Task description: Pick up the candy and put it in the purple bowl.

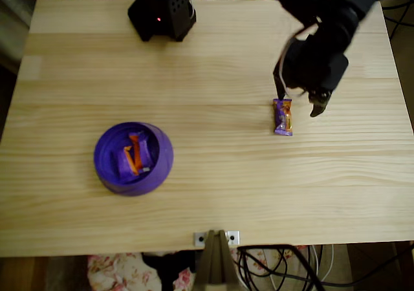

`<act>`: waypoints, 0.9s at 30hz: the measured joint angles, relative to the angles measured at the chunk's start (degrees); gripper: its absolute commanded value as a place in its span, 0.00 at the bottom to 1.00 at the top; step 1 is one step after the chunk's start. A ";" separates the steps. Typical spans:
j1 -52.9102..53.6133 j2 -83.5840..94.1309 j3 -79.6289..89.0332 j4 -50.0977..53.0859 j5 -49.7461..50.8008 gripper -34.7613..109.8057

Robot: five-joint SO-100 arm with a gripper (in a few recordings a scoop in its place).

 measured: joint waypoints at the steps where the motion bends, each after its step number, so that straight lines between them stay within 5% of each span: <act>1: 0.53 -3.25 -4.75 3.08 -2.99 0.55; 6: 2.55 -8.26 -16.08 7.12 -6.59 0.50; 14: 2.90 -3.25 -4.83 2.64 -14.85 0.48; 27: 1.23 6.50 12.83 -7.65 -14.33 0.47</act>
